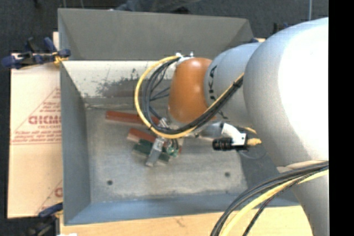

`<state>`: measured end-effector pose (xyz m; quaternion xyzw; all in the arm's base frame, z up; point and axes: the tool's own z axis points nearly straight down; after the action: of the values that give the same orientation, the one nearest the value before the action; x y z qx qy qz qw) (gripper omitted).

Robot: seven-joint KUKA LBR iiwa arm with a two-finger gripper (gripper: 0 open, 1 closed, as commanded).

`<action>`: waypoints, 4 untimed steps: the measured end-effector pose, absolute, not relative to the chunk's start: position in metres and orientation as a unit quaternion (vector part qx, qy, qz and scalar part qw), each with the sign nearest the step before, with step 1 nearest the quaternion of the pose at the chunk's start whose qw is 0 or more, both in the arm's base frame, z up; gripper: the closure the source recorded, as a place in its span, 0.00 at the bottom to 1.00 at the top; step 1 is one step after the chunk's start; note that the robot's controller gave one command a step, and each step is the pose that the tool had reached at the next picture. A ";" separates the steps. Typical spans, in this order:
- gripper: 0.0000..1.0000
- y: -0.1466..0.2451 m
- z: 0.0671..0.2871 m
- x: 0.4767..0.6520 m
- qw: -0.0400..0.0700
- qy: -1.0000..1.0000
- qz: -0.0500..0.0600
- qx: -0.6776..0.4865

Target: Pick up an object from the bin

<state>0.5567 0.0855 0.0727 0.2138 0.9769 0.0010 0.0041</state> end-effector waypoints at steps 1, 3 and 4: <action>1.00 0.086 0.073 0.557 0.004 0.977 0.001 0.214; 1.00 0.085 0.081 0.556 0.001 0.977 0.000 0.214; 1.00 0.085 0.090 0.555 0.000 0.977 0.000 0.214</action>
Offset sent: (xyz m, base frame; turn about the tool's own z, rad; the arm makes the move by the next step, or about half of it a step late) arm -0.0001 -0.0001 0.0122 0.0000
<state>0.5554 0.0849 0.0903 0.2137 0.9769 0.0001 0.0003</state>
